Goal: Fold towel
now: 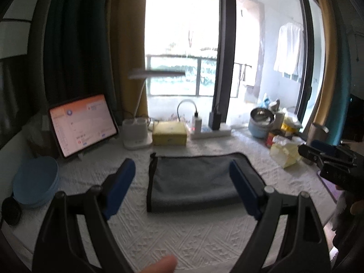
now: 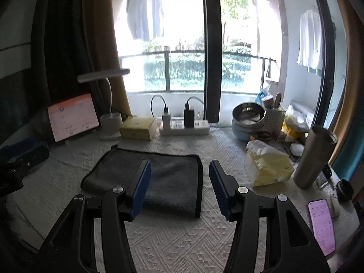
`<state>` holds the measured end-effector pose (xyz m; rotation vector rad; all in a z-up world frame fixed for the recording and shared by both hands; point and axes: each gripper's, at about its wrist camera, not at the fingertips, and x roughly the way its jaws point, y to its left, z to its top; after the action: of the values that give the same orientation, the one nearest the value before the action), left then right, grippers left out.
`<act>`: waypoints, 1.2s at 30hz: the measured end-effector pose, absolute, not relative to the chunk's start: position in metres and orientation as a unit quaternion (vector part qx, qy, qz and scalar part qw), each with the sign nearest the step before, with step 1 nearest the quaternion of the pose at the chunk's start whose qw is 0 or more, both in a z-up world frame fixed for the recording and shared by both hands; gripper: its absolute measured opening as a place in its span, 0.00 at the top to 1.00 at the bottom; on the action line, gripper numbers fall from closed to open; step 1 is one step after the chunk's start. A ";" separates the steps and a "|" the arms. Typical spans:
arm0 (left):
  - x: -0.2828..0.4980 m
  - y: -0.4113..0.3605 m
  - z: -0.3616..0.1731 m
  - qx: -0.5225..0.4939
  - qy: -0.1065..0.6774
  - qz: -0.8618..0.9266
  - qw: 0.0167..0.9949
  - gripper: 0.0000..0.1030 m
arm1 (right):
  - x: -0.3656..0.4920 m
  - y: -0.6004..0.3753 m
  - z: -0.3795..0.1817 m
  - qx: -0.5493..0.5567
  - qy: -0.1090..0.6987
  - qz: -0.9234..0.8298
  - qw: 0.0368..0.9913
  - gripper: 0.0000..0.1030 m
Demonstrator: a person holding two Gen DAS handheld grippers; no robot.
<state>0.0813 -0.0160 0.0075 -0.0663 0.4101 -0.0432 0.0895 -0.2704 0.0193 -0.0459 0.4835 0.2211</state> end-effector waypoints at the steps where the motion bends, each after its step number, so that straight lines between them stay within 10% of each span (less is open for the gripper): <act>1: 0.078 -0.015 0.011 -0.036 0.197 -0.021 0.979 0.17 | 0.088 -0.271 0.022 -0.022 0.236 0.109 0.965 0.46; 36: 0.021 -0.011 0.086 -0.017 0.053 0.017 0.998 0.08 | 0.016 -0.289 0.107 -0.036 0.080 0.082 0.993 0.35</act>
<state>0.0212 -0.0114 0.0864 -0.0347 0.1060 0.0336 0.0160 -0.2893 0.1068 -0.0717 0.1608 0.1653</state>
